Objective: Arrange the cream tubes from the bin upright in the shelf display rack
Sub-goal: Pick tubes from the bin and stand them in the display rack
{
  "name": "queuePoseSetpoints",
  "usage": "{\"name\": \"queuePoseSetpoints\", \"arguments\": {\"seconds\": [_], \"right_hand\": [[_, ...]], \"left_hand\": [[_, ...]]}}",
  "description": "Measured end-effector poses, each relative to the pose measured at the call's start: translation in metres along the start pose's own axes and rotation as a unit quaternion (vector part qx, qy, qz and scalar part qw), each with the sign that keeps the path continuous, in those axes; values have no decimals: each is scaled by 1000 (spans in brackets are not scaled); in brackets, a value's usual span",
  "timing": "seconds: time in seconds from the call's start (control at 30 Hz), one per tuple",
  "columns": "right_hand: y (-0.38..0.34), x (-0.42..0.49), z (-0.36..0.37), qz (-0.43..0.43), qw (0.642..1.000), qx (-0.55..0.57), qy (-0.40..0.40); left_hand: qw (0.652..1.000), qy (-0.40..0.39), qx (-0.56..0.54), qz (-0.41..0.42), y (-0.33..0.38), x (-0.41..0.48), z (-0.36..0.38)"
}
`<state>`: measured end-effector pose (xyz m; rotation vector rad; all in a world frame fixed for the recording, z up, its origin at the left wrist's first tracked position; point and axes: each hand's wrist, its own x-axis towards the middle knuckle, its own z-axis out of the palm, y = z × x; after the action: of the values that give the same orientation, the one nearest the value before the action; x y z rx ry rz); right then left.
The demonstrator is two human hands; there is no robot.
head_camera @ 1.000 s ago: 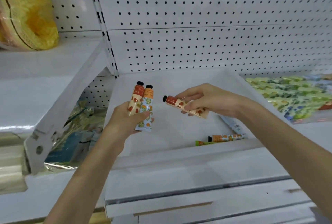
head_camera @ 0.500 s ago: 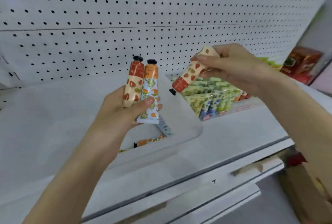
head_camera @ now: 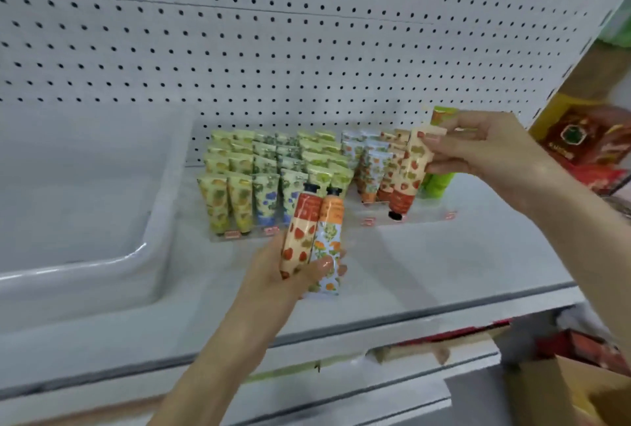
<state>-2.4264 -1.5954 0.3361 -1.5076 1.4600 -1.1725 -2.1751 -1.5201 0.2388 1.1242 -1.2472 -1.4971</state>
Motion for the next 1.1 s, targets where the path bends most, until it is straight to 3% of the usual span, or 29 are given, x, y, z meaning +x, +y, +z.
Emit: {"name": "queuePoseSetpoints", "arguments": {"seconds": [0.23,0.43,0.77,1.1], "right_hand": [[51,15,-29,-59,991,-96,68],[77,20,-38,-62,992,-51,98],[100,41,-34,-50,994,-68,63],[104,44,-29,-49,985,-166,19]], "left_hand": [[998,38,31,-42,-31,38,45],[999,36,4,-28,-43,65,66],[999,36,6,-2,-56,71,64],[998,33,46,8,-60,74,64]]}}
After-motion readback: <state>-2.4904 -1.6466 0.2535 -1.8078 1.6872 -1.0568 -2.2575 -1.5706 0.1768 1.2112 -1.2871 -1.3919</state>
